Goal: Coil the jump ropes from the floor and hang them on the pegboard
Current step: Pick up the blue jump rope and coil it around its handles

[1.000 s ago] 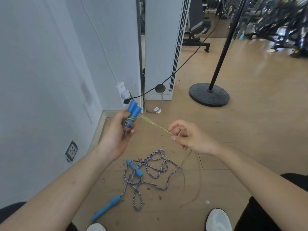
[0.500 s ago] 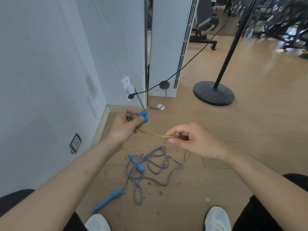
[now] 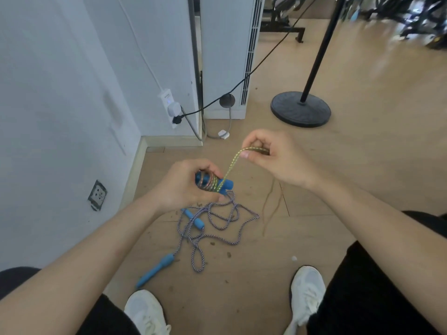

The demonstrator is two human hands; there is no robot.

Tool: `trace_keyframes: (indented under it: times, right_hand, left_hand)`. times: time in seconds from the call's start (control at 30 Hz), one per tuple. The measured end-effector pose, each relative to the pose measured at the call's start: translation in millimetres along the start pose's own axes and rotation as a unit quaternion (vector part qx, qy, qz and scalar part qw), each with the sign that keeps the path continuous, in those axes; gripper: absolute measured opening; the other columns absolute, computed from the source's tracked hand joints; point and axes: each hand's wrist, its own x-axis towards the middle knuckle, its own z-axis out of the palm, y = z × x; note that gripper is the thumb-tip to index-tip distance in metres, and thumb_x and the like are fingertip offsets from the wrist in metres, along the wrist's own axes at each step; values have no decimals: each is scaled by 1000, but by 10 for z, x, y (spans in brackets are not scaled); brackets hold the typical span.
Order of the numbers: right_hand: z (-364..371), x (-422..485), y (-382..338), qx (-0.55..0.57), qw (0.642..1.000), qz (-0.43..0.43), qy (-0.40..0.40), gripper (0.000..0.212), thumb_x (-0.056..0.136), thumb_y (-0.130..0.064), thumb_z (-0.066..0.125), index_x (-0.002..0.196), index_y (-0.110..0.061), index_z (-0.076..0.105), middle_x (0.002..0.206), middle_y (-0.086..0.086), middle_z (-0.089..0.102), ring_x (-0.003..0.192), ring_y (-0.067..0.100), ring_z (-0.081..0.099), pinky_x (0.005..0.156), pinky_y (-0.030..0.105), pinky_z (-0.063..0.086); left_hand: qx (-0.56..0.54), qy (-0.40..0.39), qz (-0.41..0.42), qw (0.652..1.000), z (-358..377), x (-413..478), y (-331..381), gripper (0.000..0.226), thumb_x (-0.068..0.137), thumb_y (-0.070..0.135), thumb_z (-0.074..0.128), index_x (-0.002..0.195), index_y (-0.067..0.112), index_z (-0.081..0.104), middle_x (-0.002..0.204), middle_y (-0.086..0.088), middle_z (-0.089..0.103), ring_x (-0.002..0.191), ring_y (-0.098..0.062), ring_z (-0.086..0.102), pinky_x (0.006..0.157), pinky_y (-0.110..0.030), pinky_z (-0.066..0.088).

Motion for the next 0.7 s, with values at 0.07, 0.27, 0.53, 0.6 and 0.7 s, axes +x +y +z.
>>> trace_keyframes:
  times: [0.07, 0.27, 0.53, 0.6, 0.7]
  right_hand:
    - [-20, 21, 43, -22, 1000, -2, -18, 7, 91, -22, 69, 96, -18, 66, 70, 13, 57, 63, 6, 50, 64, 30, 42]
    - [-32, 74, 210, -73, 995, 41, -57, 8, 94, -14, 66, 100, -13, 71, 82, -21, 57, 67, -13, 56, 60, 9, 36]
    - [127, 51, 316, 104, 961, 174, -188, 27, 104, -30, 50, 109, -10, 68, 90, 14, 71, 80, 18, 69, 87, 46, 52]
    - [140, 23, 277, 160, 940, 193, -233, 28, 102, -36, 51, 110, -15, 68, 85, 6, 70, 86, 16, 67, 96, 46, 48]
    - [181, -2, 248, 225, 925, 187, -243, 21, 98, -24, 60, 113, -11, 67, 77, -2, 67, 77, 13, 65, 87, 38, 51]
  left_hand:
    - [6, -1, 2, 1000, 17, 5, -3, 35, 63, 30, 94, 87, 32, 70, 83, 7, 71, 75, -8, 66, 70, -20, 52]
    - [-61, -44, -48, 996, -83, -22, 76, 29, 78, 15, 84, 104, 22, 72, 88, 6, 73, 75, -9, 68, 69, -16, 51]
    - [-302, -19, -197, 933, -207, 41, 69, 27, 68, 15, 72, 95, 14, 73, 80, -5, 64, 62, -13, 61, 52, -20, 50]
    - [-358, -4, -223, 907, -221, 51, 80, 24, 71, 16, 71, 95, 12, 72, 77, -4, 65, 61, -11, 60, 50, -18, 50]
    - [-441, 42, -269, 855, -253, 59, 116, 17, 77, 17, 65, 91, 11, 72, 77, -3, 65, 59, -10, 60, 46, -16, 49]
